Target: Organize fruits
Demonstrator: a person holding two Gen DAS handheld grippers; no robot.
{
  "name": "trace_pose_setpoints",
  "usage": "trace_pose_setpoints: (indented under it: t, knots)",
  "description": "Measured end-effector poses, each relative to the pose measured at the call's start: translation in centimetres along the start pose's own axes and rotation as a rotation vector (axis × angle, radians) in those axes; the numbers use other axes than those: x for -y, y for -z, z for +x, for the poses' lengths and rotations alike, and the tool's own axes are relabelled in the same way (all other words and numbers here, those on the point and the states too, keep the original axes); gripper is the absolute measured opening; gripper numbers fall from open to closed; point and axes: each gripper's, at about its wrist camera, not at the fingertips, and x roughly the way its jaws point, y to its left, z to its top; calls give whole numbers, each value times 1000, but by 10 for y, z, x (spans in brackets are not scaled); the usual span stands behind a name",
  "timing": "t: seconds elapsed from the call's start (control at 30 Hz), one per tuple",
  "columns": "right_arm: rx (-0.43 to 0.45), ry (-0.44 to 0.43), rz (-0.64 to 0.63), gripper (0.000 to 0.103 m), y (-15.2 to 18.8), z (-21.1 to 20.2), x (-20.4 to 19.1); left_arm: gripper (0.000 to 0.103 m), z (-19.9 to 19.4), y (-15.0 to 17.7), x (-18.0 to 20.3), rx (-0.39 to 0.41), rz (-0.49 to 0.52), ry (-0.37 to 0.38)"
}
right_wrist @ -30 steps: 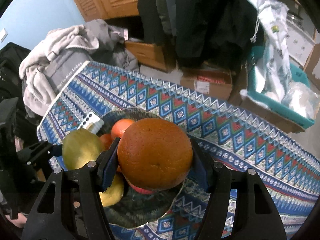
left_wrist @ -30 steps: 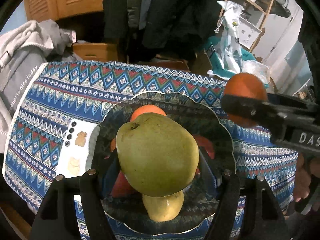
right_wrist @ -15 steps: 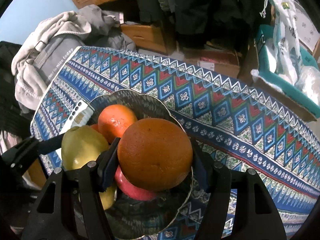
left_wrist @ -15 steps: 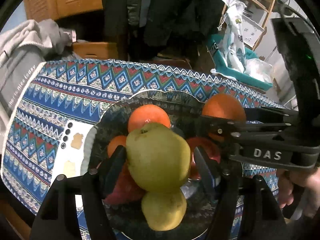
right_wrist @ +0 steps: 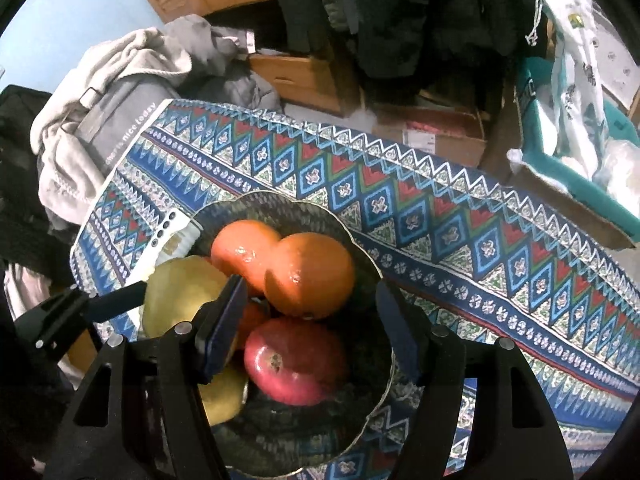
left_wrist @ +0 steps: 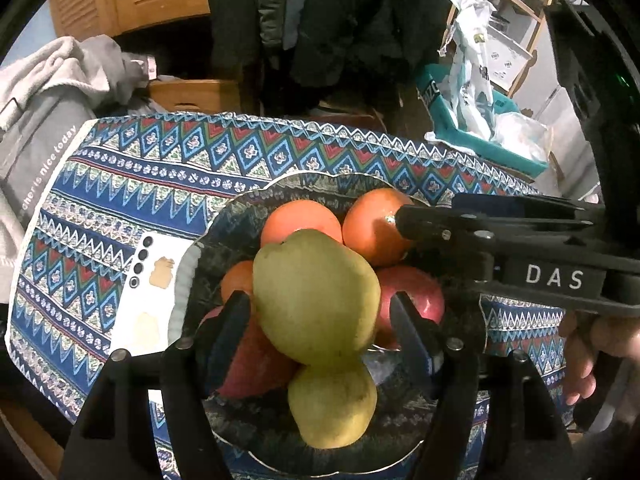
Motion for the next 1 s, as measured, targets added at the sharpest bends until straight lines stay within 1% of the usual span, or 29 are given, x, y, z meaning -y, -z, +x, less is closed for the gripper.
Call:
trace_pose_setpoints:
  t: [0.1,0.23,0.37,0.43,0.6,0.73,0.83,0.93,1.0]
  knots:
    - [17,18,-3,69,0,-10,-2,77,-9,-1,-2,18,-9,-6]
    - [56,62,-21,69,2,-31,-7,78,-25,-1,-2,48,-8,-17]
    - [93,88,-37,71,3,-53,-11,78,-42,-1,0,75,-10,-23]
    - [111,101,-44,71,4,-65,-14,78,-53,1,3,96,3,-38]
    - [163,104,-43,72,8,-95,-19,80,-76,4,11,132,24,-48]
    - [196,107,-30,77,15,-118,-19,81,-94,7,17,159,38,-42]
    - [220,131,-23,79,22,-135,-19,81,-108,5,23,174,50,-37]
    - [245,139,-17,80,28,-150,-18,86,-122,4,31,198,70,-45]
    - [261,146,-12,81,33,-161,-16,86,-134,5,37,223,82,-43]
